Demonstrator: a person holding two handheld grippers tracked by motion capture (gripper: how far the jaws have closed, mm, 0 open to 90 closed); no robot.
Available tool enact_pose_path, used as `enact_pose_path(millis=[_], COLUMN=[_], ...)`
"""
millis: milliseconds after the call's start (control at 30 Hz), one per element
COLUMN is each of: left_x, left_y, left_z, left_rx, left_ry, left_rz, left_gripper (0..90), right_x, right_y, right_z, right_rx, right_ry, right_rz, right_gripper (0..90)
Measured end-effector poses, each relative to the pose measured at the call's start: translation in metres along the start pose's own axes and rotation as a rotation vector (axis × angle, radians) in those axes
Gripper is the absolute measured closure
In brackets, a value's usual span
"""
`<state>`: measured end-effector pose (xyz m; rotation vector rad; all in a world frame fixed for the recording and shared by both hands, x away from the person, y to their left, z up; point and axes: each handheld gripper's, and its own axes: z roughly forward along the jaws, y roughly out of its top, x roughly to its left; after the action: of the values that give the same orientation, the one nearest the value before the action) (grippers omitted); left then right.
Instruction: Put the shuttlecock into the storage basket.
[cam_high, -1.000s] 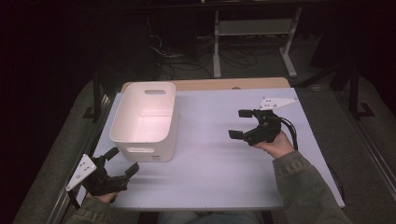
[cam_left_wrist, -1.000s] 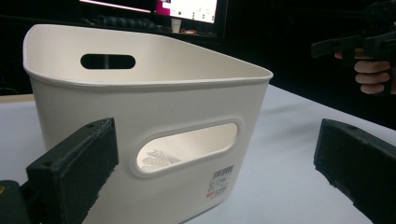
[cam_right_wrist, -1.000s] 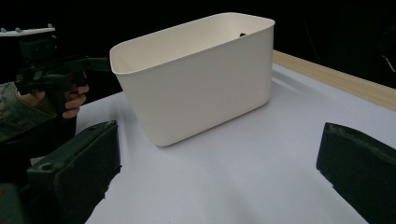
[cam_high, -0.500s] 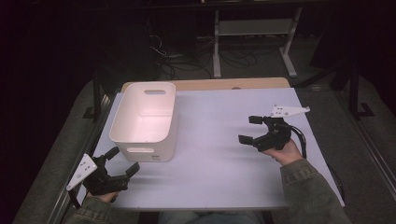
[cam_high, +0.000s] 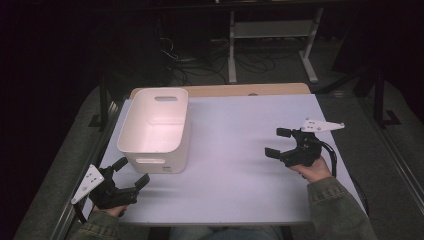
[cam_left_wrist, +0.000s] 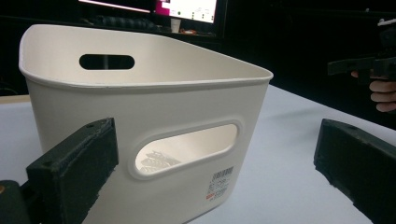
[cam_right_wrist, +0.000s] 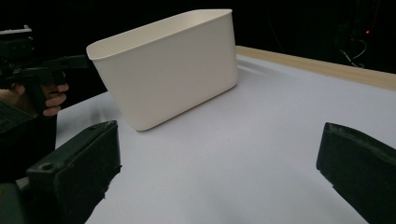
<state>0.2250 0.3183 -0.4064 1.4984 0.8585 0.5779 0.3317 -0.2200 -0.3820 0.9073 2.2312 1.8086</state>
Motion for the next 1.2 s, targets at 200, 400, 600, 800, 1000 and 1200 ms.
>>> enact_pose_path(millis=[200,400,600,800,1000,1200], left_x=[0.0,0.0,0.001,0.001,0.001,0.0], left_y=[0.0,0.0,0.0,0.0,0.0,0.0], left_z=[0.0,0.0,-0.001,-0.001,-0.001,-0.001], left_rx=[0.001,0.002,0.009,0.004,0.005,-0.002], left_ry=[-0.001,0.001,0.0,-0.003,-0.001,-0.004], left_rz=[0.003,0.003,0.011,0.005,0.003,-0.004], left_gripper=[0.0,0.0,0.0,0.0,0.0,0.0], right_x=[-0.001,-0.003,-0.002,0.001,0.004,0.006], right_y=[-0.006,-0.015,-0.021,-0.028,-0.035,-0.041], right_z=[-0.007,-0.013,-0.021,-0.026,-0.032,-0.038], right_rx=[-0.011,-0.011,-0.021,-0.019,-0.029,-0.013], right_ry=[-0.032,-0.054,-0.078,-0.094,-0.119,-0.159], right_rz=[-0.015,-0.013,-0.016,-0.028,-0.04,-0.059], right_gripper=[0.0,0.0,0.0,0.0,0.0,0.0])
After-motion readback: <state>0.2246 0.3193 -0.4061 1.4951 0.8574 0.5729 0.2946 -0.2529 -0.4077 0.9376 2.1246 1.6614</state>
